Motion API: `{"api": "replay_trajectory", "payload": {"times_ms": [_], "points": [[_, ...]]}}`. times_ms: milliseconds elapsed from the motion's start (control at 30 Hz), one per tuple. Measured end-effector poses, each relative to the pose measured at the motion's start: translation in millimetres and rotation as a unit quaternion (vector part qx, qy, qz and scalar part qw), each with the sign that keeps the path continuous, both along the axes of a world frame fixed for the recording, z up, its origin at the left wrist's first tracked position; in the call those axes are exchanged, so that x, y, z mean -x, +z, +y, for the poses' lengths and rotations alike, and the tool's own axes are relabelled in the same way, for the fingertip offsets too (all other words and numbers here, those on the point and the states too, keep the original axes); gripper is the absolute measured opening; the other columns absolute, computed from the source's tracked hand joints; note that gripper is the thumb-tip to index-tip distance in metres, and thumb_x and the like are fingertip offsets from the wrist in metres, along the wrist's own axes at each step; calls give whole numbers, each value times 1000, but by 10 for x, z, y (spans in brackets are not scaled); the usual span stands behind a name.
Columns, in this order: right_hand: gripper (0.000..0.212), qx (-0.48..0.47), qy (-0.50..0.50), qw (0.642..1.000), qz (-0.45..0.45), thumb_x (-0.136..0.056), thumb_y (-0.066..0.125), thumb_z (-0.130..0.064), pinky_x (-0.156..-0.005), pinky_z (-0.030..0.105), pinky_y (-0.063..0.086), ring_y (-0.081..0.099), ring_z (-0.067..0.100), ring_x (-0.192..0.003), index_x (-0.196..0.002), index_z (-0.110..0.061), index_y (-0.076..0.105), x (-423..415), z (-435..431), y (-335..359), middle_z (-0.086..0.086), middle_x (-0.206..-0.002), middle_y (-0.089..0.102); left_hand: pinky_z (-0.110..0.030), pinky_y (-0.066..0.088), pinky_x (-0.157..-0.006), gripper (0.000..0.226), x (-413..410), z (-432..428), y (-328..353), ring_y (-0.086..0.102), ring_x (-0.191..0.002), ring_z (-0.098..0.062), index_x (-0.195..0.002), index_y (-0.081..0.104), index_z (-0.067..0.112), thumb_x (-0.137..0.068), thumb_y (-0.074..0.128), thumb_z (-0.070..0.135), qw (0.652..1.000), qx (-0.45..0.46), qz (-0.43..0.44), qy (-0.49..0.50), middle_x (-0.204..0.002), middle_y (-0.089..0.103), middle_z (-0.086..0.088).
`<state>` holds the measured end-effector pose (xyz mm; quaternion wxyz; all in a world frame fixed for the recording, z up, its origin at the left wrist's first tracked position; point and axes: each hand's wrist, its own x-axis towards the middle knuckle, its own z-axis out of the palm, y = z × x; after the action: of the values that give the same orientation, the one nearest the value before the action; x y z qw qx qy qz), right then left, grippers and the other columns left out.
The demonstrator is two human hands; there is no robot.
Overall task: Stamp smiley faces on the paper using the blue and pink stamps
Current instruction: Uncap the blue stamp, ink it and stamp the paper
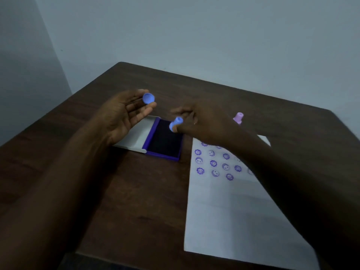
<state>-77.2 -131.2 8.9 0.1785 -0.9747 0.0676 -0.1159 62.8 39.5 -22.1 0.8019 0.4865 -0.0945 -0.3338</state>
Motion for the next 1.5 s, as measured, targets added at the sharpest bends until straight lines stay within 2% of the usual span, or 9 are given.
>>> {"api": "replay_trajectory", "payload": {"times_ms": [133, 233, 400, 500, 633, 1000, 1100, 1267, 1500], "points": [[32, -159, -87, 978, -98, -72, 83, -36, -58, 0, 37, 57, -14, -56, -102, -28, 75, 469, -225, 156, -18, -65, 69, -20, 60, -68, 17, 22, 10, 7, 77, -93, -16, -105, 71, 12, -91, 65, 19, 1000, -3, -3, 2, -100, 81, -5], [21, -194, -118, 968, -103, -74, 81, -35, -62, 10, 45, 61, -2, -62, -94, -35, 75, 916, -339, 182, -4, -76, 76, -19, 60, -68, 17, 68, -17, 30, 77, -93, -15, -107, 71, 13, -93, 62, 20, 1000, -11, -4, -3, -100, 81, -4], [20, -180, -176, 965, -77, -76, 75, -42, -51, 10, 43, 59, 4, -55, -95, -43, 75, 1461, -341, -96, -14, -74, 74, -18, 59, -67, 17, 150, -57, 66, 77, -92, -13, -106, 70, 15, -92, 63, 21, 999, -11, -16, -25, -100, 81, -2], [29, -195, -189, 957, -99, -68, 80, -46, -59, 5, 46, 66, -3, -64, -96, -43, 75, 1655, -273, -283, -19, -79, 74, -17, 59, -68, 18, 182, -64, 80, 77, -93, -12, -105, 71, 16, -90, 64, 23, 999, -13, -23, -35, -100, 81, -2], [41, -159, -199, 958, -128, -66, 65, -65, -67, 3, 45, 69, -5, -78, -102, -46, 72, 1744, -208, -411, -19, -84, 74, -17, 59, -69, 16, 197, -59, 94, 77, -93, -13, -104, 71, 16, -94, 61, 22, 999, -15, -24, -39, -100, 81, -1], [35, -97, -206, 961, -154, -75, 77, -39, -71, 11, 47, 64, 4, -84, -109, -34, 73, 1741, -206, -619, -23, -90, 68, -18, 60, -69, 16, 186, -68, 87, 77, -93, -14, -105, 70, 16, -94, 61, 22, 999, -17, -22, -43, -102, 81, -3], [33, -95, -203, 963, -150, -76, 79, -33, -76, 23, 52, 65, 5, -84, -109, -34, 73, 1739, -192, -639, -16, -96, 71, -18, 60, -68, 17, 187, -70, 82, 77, -93, -14, -107, 70, 16, -94, 61, 23, 999, -23, -23, -42, -102, 81, -3], [33, -89, -202, 966, -136, -77, 76, -41, -74, 9, 45, 64, 3, -86, -109, -35, 74, 1767, -184, -632, -16, -96, 71, -18, 60, -66, 16, 206, -74, 80, 77, -91, -14, -105, 71, 17, -95, 60, 23, 999, -30, -23, -39, -100, 81, -2], [32, -72, -195, 969, -136, -76, 81, -29, -75, 13, 47, 65, 5, -80, -107, -30, 75, 1770, -108, -571, -15, -91, 71, -18, 60, -66, 16, 205, -78, 83, 77, -93, -14, -105, 71, 18, -94, 61, 24, 998, -36, -25, -37, -102, 81, -2]]}}
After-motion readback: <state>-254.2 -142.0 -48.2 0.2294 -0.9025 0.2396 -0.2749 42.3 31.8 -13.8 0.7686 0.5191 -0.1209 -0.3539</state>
